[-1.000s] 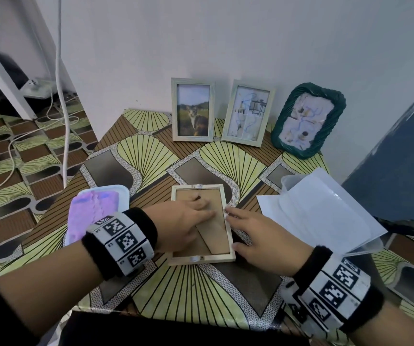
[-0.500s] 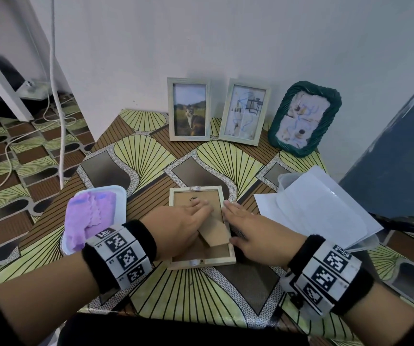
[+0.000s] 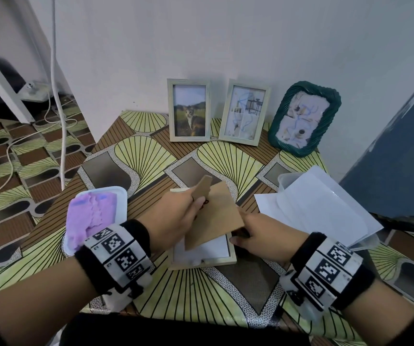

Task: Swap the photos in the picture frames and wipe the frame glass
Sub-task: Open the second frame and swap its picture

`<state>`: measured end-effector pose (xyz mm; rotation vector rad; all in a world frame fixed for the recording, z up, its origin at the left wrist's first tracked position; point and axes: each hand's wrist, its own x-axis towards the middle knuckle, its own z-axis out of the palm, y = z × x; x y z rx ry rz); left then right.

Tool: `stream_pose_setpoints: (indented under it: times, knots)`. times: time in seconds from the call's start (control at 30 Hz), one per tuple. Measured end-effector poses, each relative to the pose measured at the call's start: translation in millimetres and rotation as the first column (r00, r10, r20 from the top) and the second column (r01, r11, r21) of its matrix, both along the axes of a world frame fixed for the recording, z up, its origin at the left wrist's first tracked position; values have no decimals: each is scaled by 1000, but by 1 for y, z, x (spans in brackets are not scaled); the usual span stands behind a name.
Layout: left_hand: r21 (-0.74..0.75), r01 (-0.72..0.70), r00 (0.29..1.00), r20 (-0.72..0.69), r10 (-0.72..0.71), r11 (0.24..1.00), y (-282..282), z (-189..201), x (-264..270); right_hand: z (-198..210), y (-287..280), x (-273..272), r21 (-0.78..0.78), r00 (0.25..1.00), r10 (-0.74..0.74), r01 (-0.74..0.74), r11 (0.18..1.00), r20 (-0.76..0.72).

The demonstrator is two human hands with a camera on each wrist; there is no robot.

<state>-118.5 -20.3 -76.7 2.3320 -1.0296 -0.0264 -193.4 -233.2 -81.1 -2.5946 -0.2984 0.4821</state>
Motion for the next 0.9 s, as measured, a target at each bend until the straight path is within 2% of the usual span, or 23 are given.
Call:
stream_pose_setpoints:
  times: [0.2, 0.3, 0.53, 0.6, 0.73, 0.9]
  knots:
    - [-71, -4, 997, 81, 10, 997, 4, 25, 3, 0, 0, -2, 3, 995, 21, -22, 1000, 95]
    - [-73, -28, 991, 126, 37, 997, 23, 41, 11, 0, 4, -1, -56, 994, 51, -46, 997, 100]
    - [211, -121, 993, 36, 116, 970, 79, 45, 18, -2, 12, 0, -207, 992, 111, -97, 974, 58]
    - [277, -109, 993, -8, 116, 955, 88, 43, 16, -2, 11, -2, -219, 993, 96, -80, 972, 63]
    - [299, -49, 998, -12, 55, 953, 92, 37, 13, 1, 4, -8, -238, 995, 75, -56, 970, 72]
    - [458, -7, 994, -94, 56, 889, 84, 21, 11, 6, -6, -16, -279, 995, 74, -51, 959, 70]
